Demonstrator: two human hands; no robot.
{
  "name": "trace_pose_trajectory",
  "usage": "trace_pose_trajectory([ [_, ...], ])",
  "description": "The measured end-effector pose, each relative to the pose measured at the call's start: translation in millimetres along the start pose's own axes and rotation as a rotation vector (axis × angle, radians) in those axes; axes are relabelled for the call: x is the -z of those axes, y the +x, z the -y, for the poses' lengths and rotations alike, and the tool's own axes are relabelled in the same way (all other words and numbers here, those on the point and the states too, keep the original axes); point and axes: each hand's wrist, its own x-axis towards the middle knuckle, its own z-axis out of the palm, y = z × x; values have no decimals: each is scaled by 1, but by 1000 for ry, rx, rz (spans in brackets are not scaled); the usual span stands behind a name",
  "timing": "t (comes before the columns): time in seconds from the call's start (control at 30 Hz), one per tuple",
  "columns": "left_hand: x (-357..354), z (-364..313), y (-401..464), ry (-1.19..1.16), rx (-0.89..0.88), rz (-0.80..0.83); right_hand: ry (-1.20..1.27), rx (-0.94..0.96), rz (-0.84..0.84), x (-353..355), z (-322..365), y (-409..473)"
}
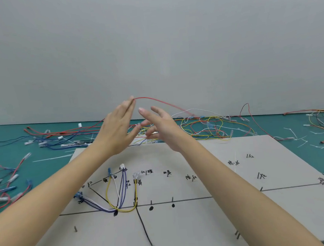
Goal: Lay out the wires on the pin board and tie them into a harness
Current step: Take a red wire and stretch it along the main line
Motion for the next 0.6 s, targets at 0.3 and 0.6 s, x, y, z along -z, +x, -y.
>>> trace_pose_trajectory([
  [0.3, -2, 0, -19, -153, -39, -58, 533, 117, -29, -8, 16, -7],
  [0.6, -9, 45, -21, -454, 560, -253, 720, 203, -19, 41, 58, -37],
])
